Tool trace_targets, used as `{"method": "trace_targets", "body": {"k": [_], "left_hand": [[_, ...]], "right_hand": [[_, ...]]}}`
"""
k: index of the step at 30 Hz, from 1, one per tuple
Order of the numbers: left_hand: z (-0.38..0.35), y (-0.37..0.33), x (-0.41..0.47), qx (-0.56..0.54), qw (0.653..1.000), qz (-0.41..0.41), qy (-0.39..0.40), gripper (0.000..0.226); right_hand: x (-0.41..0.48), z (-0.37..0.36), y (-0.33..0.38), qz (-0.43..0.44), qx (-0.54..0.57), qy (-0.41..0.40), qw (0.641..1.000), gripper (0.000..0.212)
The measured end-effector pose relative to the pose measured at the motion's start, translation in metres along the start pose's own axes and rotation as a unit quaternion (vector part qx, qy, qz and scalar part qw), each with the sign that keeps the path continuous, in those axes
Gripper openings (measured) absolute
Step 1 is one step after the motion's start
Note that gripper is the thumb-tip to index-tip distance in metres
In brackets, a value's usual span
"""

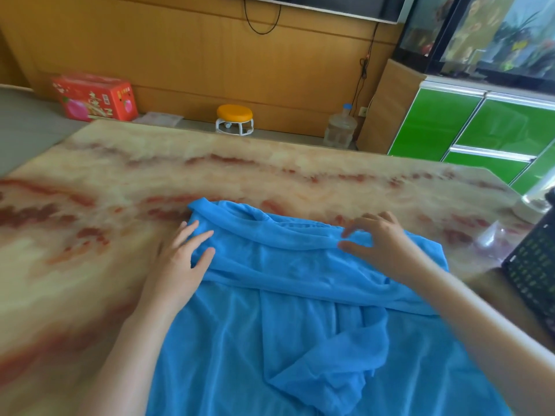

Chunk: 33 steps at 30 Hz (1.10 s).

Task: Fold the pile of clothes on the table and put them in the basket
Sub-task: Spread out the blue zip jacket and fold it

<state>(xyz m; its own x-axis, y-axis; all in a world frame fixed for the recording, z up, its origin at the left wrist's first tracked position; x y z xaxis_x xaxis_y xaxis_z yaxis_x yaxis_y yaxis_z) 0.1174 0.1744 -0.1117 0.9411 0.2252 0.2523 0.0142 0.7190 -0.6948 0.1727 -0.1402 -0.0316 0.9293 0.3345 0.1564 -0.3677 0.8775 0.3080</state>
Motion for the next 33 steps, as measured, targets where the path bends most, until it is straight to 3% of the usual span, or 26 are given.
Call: {"method": "trace_targets", "body": {"k": [4,8,11,14,16,18,22,25,26,30,33], "left_hand": [[-0.003,0.003,-0.002,0.051,0.998,0.012,0.026,0.043],[0.007,0.001,-0.002,0.011,0.998,0.06,-0.025,0.032],[0.015,0.006,0.0,0.014,0.993,0.076,-0.085,0.026],[0.018,0.01,0.001,0.02,0.993,0.07,-0.094,0.023],[0.018,0.012,0.001,0.001,0.992,0.087,-0.095,0.022],[0.018,0.013,0.002,-0.047,0.988,0.11,-0.095,0.021],[0.021,0.015,0.0,-0.091,0.98,0.123,-0.128,0.036],[0.021,0.016,0.0,-0.081,0.975,0.147,-0.143,0.038],[0.021,0.016,0.0,-0.076,0.974,0.158,-0.146,0.037],[0.02,0.011,-0.001,-0.039,0.975,0.171,-0.14,0.031],[0.019,0.013,-0.001,-0.016,0.976,0.171,-0.137,0.025]], "right_hand": [[0.055,-0.056,0.077,0.036,0.048,0.029,0.998,0.042],[0.1,-0.102,0.131,0.021,0.027,0.045,0.998,0.058],[0.122,-0.121,0.148,0.004,0.025,0.04,0.999,0.057],[0.136,-0.129,0.158,-0.002,0.045,0.004,0.999,0.039],[0.146,-0.128,0.162,-0.04,0.084,-0.037,0.995,0.03],[0.157,-0.125,0.163,-0.09,0.121,-0.063,0.987,0.034],[0.169,-0.13,0.165,-0.08,0.0,-0.02,0.997,0.037],[0.154,-0.119,0.17,-0.038,-0.007,-0.092,0.995,0.029],[0.146,-0.116,0.173,-0.018,0.007,-0.087,0.996,0.027],[0.112,-0.127,0.187,-0.015,0.008,0.082,0.996,0.049],[0.117,-0.121,0.199,-0.042,0.005,0.1,0.994,0.062]]}}
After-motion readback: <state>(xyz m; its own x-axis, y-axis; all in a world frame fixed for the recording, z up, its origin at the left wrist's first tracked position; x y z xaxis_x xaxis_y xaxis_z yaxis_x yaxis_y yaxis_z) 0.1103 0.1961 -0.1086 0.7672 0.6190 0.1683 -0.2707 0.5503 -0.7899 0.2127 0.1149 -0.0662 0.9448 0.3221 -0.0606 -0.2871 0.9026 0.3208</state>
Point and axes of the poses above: each hand's wrist, its own x-axis towards the middle knuckle, its own z-axis out of the back of the hand, y = z × x, the point moved 3 cm from there along x, towards the middle knuckle, and after that the axes turned 2 degrees about -x, right-handed, at the moved point
